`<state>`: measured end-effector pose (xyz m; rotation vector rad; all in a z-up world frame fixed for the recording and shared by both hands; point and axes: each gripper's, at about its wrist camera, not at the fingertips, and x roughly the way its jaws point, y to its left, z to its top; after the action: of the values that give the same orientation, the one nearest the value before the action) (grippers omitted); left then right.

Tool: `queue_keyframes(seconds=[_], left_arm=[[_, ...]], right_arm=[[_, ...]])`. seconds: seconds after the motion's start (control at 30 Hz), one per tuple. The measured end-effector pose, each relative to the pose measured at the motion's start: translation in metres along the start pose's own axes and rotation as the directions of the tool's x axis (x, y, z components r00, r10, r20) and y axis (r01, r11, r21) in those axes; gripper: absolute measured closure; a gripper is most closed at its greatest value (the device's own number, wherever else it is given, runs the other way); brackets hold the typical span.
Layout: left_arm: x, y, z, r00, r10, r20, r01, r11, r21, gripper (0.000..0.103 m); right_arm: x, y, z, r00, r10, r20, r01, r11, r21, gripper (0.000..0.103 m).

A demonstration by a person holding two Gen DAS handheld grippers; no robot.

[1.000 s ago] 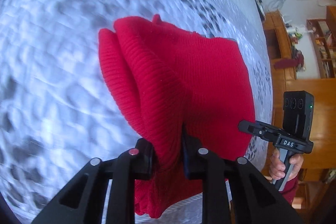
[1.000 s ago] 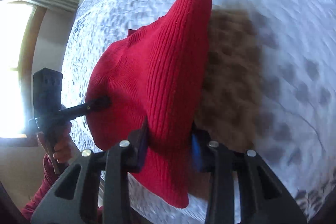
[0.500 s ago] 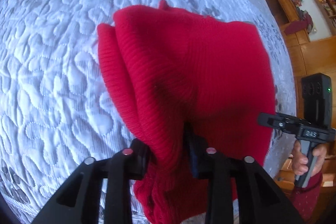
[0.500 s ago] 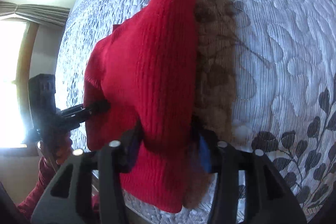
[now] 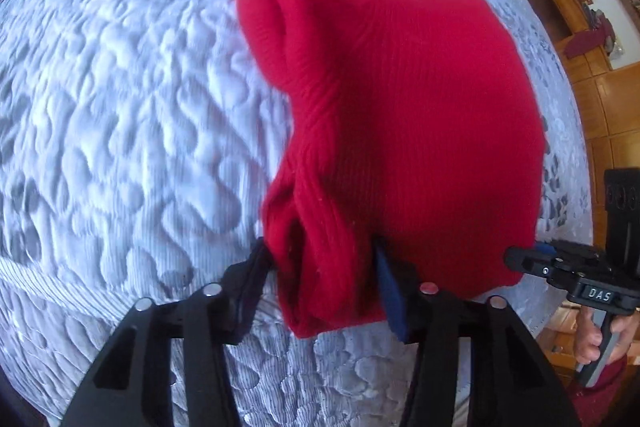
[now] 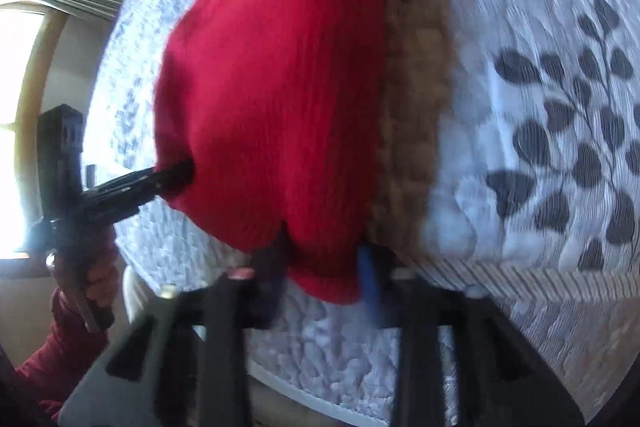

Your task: Fold small clothes

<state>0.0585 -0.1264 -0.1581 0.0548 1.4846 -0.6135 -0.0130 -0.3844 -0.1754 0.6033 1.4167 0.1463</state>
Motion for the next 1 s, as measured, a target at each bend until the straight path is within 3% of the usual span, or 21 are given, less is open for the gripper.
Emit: queue_keyframes(seconds=[0.17,0.23,0.3,0.37,0.47,0.53,0.6,0.7,0.83,1.0], left_arm=[[-0.002,-0.005,-0.011,0.998,0.053,0.026,-0.054,0.998,0.039,0.055],[-0.004,-0.011,-0.013,0.997,0.074,0.034,-0.076,0.996,0.055,0.055],[-0.018,-0.009,-0.019,0.997,0.071,0.039,-0.072,0.997,0.024,0.054],[-0.034,-0.007,-0.028,0.993,0.103,0.052,-0.103,0.995,0.003,0.052],[-0.052,-0.010,-0.038,0.973,0.225,0.055,-0.224,0.974,-0.015,0.047],[-0.064,-0.013,-0.049,0.955,0.288,0.074,-0.286,0.958,-0.030,0.043],[-0.080,-0.018,-0.061,0.948,0.296,0.115,-0.295,0.955,-0.030,0.040],[-0.103,-0.026,-0.081,0.922,0.342,0.182,-0.343,0.939,-0.027,0.033],[-0.127,-0.044,-0.091,0.889,0.378,0.258,-0.388,0.922,-0.014,0.029],[-0.138,-0.065,-0.096,0.881,0.362,0.303,-0.384,0.923,0.014,0.027]], right_arm=[[0.009,-0.002,-0.007,0.999,-0.038,0.006,0.038,0.999,0.015,0.084],[0.007,0.002,-0.007,0.999,-0.041,0.018,0.041,0.998,0.042,0.079],[-0.011,0.009,-0.013,0.995,-0.072,0.066,0.069,0.997,0.046,0.056],[-0.039,0.025,-0.029,0.978,-0.136,0.155,0.137,0.991,0.010,0.043],[-0.060,0.046,-0.044,0.941,-0.245,0.234,0.253,0.967,-0.007,0.035],[-0.068,0.058,-0.055,0.926,-0.272,0.262,0.281,0.960,0.002,0.030],[-0.076,0.066,-0.065,0.914,-0.294,0.281,0.304,0.953,0.010,0.024],[-0.080,0.078,-0.078,0.888,-0.340,0.309,0.352,0.936,0.019,0.019],[-0.083,0.084,-0.090,0.878,-0.361,0.314,0.366,0.930,0.047,0.017],[-0.083,0.093,-0.098,0.871,-0.367,0.325,0.369,0.928,0.058,0.015]])
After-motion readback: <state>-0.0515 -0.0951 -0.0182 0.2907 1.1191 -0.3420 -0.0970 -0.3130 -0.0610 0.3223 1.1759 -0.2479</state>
